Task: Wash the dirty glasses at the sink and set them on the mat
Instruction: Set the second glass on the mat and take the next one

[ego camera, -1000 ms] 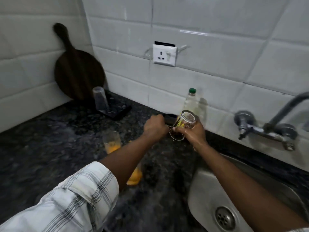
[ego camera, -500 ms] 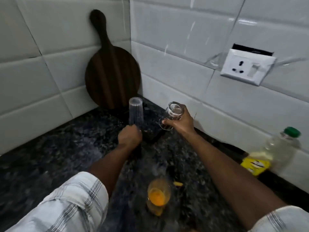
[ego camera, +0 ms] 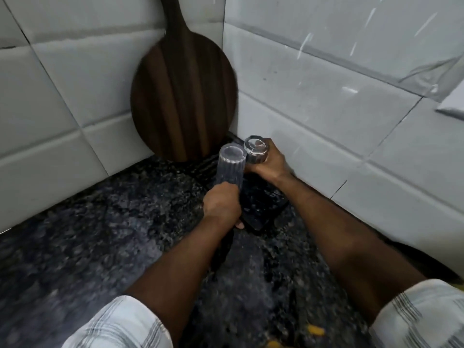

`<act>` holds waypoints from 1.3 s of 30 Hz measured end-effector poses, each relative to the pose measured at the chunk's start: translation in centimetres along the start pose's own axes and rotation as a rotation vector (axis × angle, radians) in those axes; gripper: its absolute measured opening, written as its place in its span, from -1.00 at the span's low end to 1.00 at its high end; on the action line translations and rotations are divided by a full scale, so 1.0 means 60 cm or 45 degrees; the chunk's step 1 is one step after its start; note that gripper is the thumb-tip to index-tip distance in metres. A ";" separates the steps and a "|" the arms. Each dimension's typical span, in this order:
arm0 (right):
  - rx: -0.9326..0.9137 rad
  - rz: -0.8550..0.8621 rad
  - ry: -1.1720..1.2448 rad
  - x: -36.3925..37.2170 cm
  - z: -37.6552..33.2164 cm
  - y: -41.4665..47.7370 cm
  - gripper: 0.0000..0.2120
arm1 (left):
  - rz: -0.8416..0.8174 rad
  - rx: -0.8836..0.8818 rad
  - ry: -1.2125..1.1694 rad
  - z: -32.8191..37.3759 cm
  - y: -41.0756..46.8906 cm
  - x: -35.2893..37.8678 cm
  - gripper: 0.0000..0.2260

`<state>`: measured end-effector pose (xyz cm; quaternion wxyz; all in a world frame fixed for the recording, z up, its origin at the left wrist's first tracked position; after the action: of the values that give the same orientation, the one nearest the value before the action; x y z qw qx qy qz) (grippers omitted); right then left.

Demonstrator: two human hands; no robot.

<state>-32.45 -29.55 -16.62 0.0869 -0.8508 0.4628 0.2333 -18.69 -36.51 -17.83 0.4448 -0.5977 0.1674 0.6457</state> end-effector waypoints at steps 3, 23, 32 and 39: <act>0.015 -0.013 -0.030 0.005 -0.002 0.003 -0.29 | 0.023 0.002 -0.027 -0.002 -0.004 0.003 -0.65; 0.227 -0.264 -0.369 -0.102 -0.022 -0.285 -0.63 | 0.143 0.001 -0.175 0.059 -0.236 -0.035 -0.73; 0.187 -0.529 -0.141 -0.183 -0.050 -0.481 -0.82 | -0.083 0.074 -0.077 0.076 -0.419 -0.061 -0.67; 0.238 -0.672 -0.096 -0.173 -0.041 -0.561 -0.78 | -0.423 -0.024 -0.186 0.052 -0.471 0.021 -0.62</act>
<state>-8.58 -3.96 -11.82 0.2401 -0.9208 0.2411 0.1904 1.36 -18.22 -9.37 0.5506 -0.5728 0.0276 0.6066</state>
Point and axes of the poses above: each hand's wrist, its own y-axis towards the middle knuckle, its own x-axis out of the palm, z = x × y, the point moved 1 cm from there along y, towards the middle knuckle, and after that the axes turned 2 degrees about -x, right-handed, at the moved point
